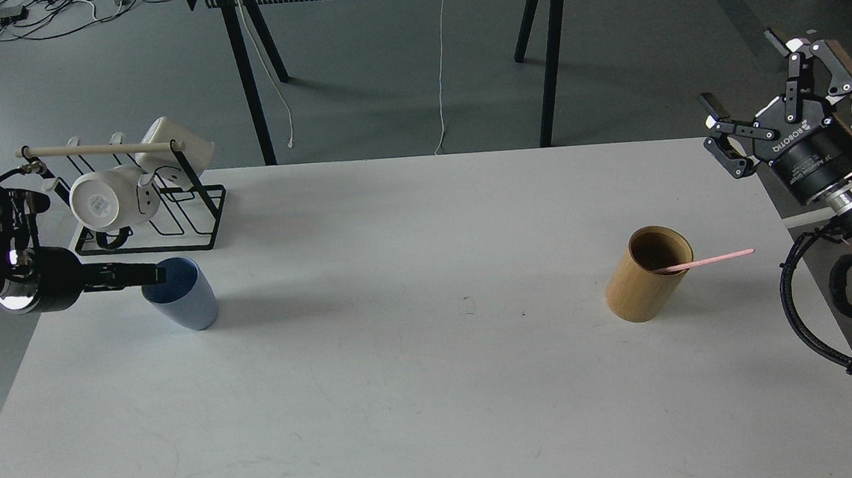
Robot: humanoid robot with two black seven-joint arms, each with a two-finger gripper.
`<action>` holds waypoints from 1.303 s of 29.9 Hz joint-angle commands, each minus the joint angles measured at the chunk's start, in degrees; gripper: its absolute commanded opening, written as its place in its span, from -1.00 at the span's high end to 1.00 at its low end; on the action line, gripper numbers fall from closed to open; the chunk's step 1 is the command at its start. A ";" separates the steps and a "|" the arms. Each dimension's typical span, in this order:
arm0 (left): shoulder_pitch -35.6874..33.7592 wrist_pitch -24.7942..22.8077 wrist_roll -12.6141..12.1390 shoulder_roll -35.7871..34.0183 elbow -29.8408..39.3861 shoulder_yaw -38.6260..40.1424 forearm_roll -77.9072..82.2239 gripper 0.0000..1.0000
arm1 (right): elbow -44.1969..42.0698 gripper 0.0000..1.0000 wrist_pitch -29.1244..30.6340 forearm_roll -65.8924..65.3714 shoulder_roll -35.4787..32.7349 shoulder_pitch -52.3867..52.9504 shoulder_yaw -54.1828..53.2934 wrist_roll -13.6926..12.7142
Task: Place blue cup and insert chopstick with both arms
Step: 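Grasp the blue cup with the left gripper, then carry the blue cup toward the table center and set it down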
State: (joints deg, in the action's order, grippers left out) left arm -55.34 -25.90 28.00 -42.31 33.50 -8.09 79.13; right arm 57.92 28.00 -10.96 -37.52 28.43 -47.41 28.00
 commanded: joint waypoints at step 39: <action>-0.03 4.01 0.00 -3.20 11.63 7.19 -2.13 1.00 | -0.61 -0.92 0.00 0.06 -0.97 -2.68 -0.84 0.00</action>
State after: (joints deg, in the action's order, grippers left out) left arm -54.24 -21.37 28.00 -42.38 37.19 -4.94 77.99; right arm 57.39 28.00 -10.90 -38.43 25.82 -47.93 28.00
